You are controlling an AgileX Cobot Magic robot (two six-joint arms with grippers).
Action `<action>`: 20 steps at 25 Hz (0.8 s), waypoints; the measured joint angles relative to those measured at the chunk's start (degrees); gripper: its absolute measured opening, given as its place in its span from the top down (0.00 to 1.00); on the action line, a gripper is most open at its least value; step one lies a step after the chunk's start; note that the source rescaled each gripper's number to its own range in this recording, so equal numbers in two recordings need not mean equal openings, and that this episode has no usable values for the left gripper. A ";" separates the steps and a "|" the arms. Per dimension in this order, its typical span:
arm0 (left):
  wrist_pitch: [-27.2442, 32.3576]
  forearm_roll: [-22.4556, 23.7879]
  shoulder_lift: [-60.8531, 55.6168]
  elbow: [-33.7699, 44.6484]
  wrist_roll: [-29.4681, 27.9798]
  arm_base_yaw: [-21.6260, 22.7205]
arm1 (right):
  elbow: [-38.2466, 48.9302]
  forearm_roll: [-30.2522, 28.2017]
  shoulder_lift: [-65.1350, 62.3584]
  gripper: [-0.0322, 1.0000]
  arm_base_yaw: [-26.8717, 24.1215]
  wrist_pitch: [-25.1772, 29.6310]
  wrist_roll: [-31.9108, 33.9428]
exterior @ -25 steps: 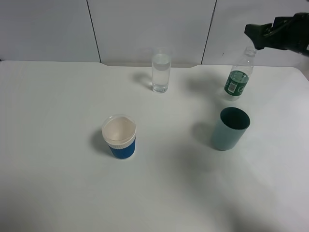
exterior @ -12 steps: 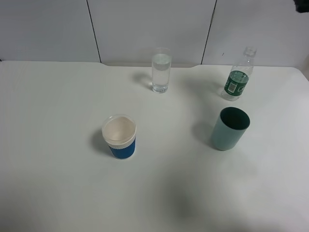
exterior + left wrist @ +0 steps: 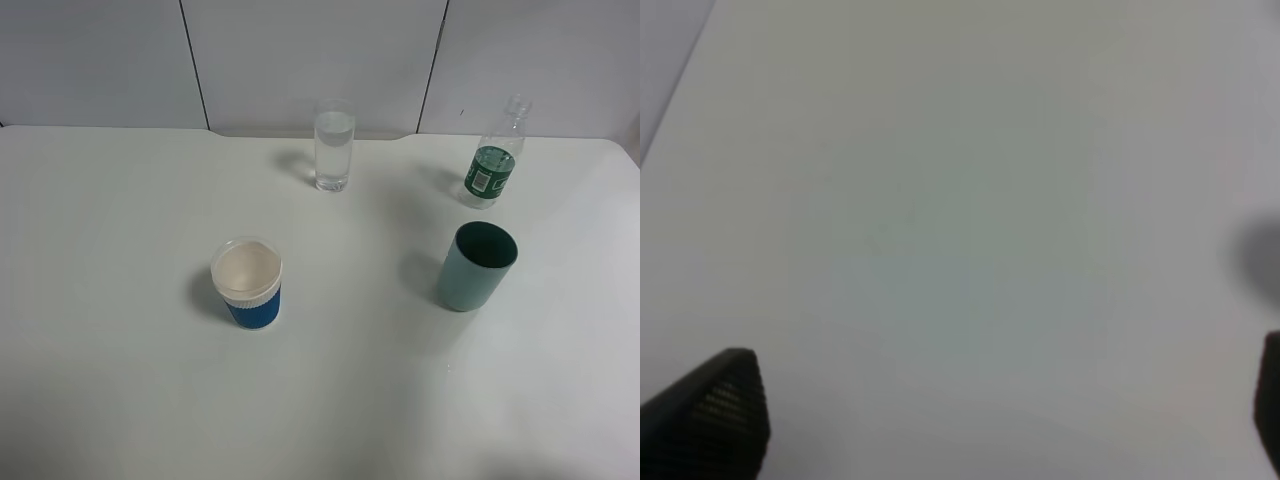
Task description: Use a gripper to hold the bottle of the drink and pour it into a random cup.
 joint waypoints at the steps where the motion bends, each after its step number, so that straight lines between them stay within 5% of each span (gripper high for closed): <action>1: 0.00 0.00 0.00 0.00 0.00 0.00 | 0.00 1.14 -1.64 0.22 0.00 2.79 -2.13; 10: 0.00 0.00 0.00 0.00 0.00 0.00 | 0.00 5.15 -15.35 0.22 0.00 24.92 -7.65; 15: 0.00 0.00 0.00 0.00 0.00 0.00 | 0.09 13.79 -21.83 0.22 0.00 38.09 -11.67; 20: 0.00 0.00 0.00 0.00 0.00 0.00 | 3.68 18.33 -29.05 0.22 0.00 43.32 -15.45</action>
